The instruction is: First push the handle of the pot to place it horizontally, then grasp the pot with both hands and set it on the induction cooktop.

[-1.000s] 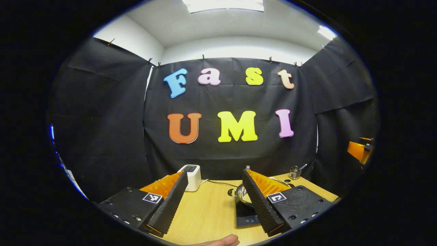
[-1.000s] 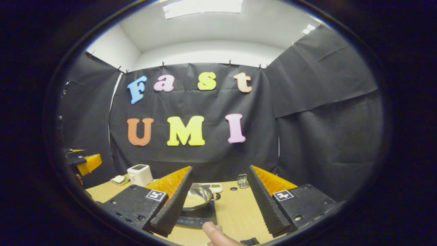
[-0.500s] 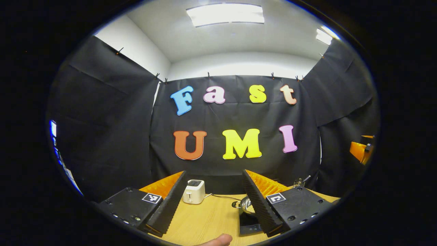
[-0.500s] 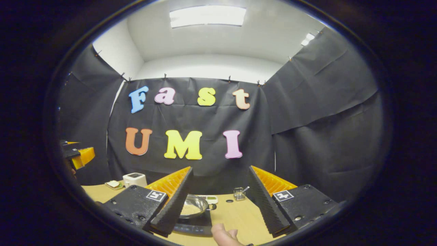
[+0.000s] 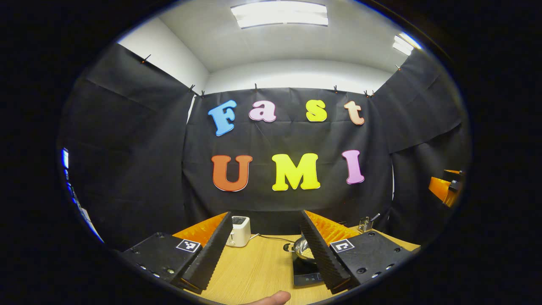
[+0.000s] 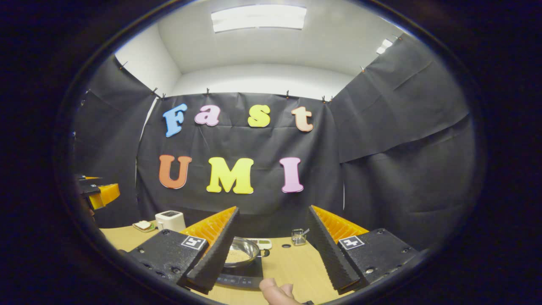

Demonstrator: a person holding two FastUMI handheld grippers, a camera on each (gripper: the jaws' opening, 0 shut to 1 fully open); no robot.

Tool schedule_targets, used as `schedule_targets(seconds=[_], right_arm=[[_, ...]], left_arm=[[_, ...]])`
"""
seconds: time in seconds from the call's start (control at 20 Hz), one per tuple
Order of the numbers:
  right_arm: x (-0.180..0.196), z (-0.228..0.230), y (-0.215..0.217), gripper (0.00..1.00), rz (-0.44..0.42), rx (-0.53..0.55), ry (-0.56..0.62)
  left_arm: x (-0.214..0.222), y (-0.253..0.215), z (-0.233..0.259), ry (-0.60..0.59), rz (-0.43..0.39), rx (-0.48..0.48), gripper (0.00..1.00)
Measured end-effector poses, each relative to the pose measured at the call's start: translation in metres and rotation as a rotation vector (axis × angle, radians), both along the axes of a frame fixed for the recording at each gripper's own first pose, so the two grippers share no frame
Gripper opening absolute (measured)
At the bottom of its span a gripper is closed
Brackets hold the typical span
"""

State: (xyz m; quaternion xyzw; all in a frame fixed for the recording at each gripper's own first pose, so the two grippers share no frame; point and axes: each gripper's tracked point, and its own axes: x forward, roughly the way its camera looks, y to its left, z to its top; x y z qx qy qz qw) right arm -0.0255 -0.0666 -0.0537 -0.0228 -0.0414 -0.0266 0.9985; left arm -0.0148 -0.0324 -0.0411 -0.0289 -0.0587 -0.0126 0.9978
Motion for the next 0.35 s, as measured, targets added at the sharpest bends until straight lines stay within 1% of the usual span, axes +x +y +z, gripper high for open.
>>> schedule_targets(seconds=[0.2,0.25,0.35], right_arm=[[0.003,-0.009,-0.009,0.96,-0.009,-0.014,0.023],[0.004,-0.009,-0.009,0.97,-0.008,-0.012,0.024],[0.004,-0.011,-0.008,0.99,-0.001,-0.011,0.026]], left_arm=[[0.000,-0.005,-0.002,0.015,-0.007,-0.009,0.95],[0.002,-0.008,-0.004,0.019,-0.012,-0.003,0.85],[0.003,-0.012,-0.006,0.028,-0.018,0.011,0.85]])
